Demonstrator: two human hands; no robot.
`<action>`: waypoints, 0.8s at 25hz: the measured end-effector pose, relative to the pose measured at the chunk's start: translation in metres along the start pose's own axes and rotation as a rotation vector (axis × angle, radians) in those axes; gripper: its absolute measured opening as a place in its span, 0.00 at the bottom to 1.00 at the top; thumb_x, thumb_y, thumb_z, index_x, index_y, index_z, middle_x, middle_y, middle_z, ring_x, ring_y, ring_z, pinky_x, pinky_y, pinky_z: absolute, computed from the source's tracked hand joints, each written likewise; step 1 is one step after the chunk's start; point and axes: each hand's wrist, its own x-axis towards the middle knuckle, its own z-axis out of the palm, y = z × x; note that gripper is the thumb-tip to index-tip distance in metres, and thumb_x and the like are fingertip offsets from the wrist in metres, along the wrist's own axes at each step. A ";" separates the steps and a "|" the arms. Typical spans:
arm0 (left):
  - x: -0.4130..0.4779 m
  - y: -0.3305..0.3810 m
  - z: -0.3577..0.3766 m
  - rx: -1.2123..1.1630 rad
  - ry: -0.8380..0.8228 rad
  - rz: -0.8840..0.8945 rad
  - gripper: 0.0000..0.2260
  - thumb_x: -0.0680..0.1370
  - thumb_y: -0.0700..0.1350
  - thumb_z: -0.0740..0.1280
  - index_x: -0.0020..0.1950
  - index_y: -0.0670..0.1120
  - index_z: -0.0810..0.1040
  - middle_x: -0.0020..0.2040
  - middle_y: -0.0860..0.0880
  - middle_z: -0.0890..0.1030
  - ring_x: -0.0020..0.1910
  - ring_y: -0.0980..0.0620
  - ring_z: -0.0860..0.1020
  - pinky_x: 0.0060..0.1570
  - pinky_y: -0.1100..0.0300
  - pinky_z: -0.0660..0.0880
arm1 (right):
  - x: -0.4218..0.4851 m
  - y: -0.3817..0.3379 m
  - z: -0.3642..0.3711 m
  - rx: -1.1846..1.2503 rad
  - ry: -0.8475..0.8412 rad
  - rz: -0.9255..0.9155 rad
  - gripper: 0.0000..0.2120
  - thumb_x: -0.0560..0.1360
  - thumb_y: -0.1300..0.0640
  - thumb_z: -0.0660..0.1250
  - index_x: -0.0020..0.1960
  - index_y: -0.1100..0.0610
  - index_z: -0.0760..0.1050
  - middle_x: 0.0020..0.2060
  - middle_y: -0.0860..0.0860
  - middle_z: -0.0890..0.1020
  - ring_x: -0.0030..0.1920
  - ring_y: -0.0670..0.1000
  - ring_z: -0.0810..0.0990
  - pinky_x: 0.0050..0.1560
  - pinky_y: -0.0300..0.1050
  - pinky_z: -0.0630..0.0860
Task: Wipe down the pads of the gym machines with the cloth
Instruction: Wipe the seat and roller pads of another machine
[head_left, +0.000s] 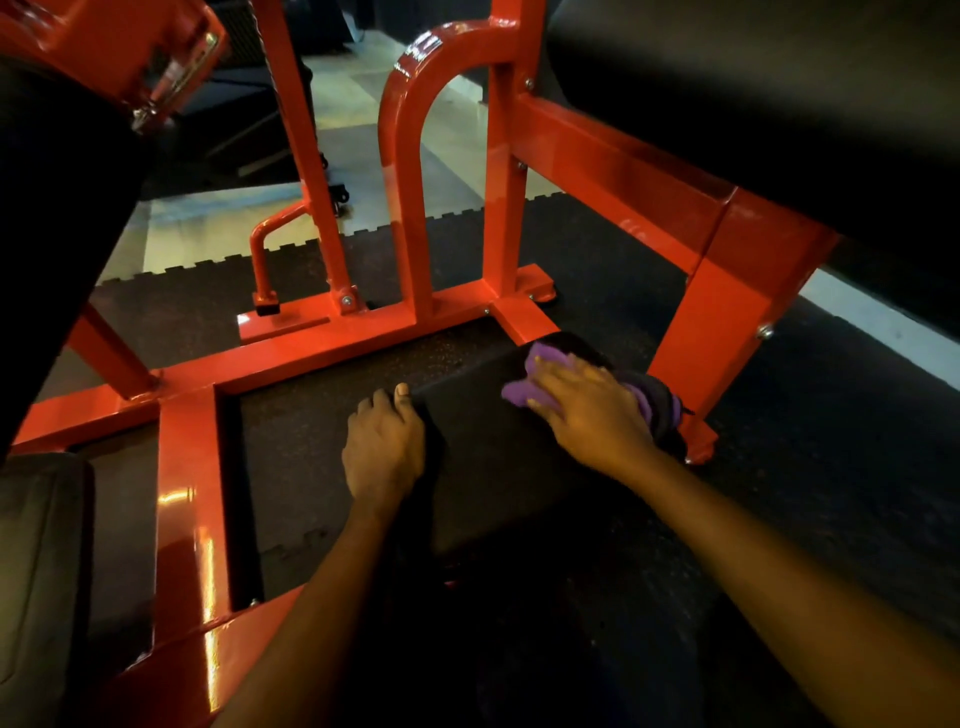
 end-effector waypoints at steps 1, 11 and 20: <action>-0.001 -0.001 -0.001 -0.015 -0.005 0.004 0.23 0.85 0.56 0.49 0.62 0.42 0.76 0.64 0.40 0.76 0.63 0.40 0.74 0.60 0.44 0.71 | -0.022 0.007 0.002 -0.014 0.025 -0.042 0.22 0.81 0.42 0.58 0.71 0.50 0.74 0.73 0.49 0.74 0.73 0.60 0.71 0.69 0.63 0.69; 0.001 -0.001 0.002 -0.022 0.035 0.019 0.22 0.85 0.57 0.49 0.59 0.43 0.76 0.60 0.41 0.77 0.60 0.42 0.75 0.59 0.43 0.73 | 0.048 0.035 -0.009 -0.037 0.037 0.357 0.16 0.83 0.46 0.57 0.68 0.51 0.71 0.66 0.57 0.77 0.62 0.64 0.78 0.58 0.57 0.74; -0.001 -0.005 -0.014 -0.140 -0.142 0.114 0.20 0.86 0.52 0.52 0.62 0.41 0.77 0.65 0.40 0.77 0.63 0.41 0.75 0.65 0.44 0.70 | -0.073 -0.079 -0.007 -0.010 0.206 0.037 0.13 0.78 0.49 0.68 0.61 0.50 0.80 0.58 0.52 0.84 0.51 0.62 0.84 0.42 0.56 0.79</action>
